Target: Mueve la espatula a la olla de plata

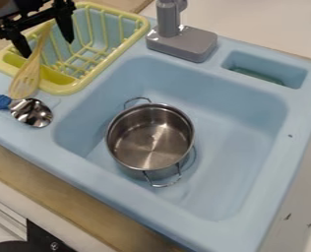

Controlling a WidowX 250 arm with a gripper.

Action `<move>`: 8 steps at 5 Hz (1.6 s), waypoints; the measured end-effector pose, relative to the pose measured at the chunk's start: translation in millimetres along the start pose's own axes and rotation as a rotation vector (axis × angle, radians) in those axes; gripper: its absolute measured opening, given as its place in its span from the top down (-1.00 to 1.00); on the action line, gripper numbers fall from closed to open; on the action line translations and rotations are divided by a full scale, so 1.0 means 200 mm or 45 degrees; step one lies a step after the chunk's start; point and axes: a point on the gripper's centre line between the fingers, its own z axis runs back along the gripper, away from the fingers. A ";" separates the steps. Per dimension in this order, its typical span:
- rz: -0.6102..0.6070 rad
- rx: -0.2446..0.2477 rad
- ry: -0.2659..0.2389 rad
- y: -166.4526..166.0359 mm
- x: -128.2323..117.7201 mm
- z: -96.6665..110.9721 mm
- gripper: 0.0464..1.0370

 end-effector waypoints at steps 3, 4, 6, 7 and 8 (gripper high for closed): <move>0.029 0.017 0.014 0.01 -0.03 -0.02 -0.22; 0.025 0.057 0.045 0.02 -0.05 -0.02 0.35; -0.002 0.158 0.064 0.01 -0.06 0.05 0.89; 0.012 0.222 0.078 0.00 -0.09 0.09 0.89; 0.019 0.206 0.053 -0.03 -0.12 0.19 0.89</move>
